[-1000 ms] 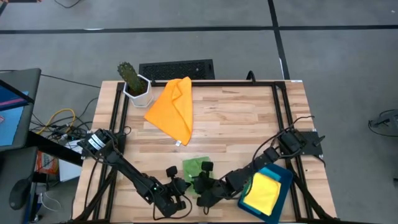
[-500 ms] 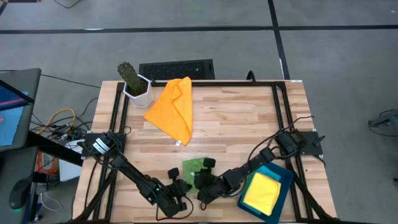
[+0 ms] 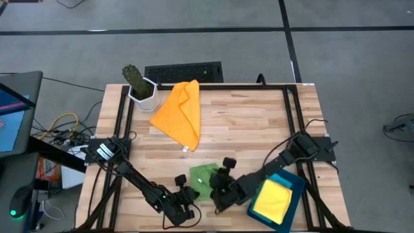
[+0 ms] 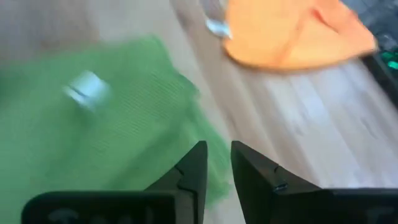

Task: Fold microfiber towels
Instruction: Fold the green microfiber towel

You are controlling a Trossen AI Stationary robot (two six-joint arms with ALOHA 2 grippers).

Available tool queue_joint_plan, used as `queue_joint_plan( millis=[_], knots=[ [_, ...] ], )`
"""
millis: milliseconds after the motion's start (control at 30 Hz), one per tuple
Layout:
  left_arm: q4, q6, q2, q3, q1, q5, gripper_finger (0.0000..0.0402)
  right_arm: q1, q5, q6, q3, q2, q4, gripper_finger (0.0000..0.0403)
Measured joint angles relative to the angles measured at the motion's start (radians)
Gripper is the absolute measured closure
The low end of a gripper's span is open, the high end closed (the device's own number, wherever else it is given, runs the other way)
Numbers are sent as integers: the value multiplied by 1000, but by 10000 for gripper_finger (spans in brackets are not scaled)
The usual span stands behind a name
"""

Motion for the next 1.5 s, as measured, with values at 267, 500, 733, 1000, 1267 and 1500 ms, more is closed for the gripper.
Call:
queue_joint_plan(
  millis=[267, 500, 733, 1000, 1267, 1500],
  knots=[
    [2, 1, 0, 0, 0, -10, 402, 43, -108, -251, 2, 31, 390, 305],
    [6, 1, 0, 0, 0, -3, 401, 1, -171, -197, 1, 78, 338, 305],
    [7, 1, 0, 0, 0, 9, 401, -1, -122, -79, 0, 53, 133, 305],
    [21, 7, 0, 3, 0, 9, 401, 35, -48, 89, 1, 7, -59, 305],
    [-61, 143, -66, 111, -3, -2, 401, 107, 81, 161, 2, -42, -67, 305],
    [-88, 180, -92, 74, 3, -163, 401, 119, 87, 111, -3, 18, 123, 305]
  ],
)
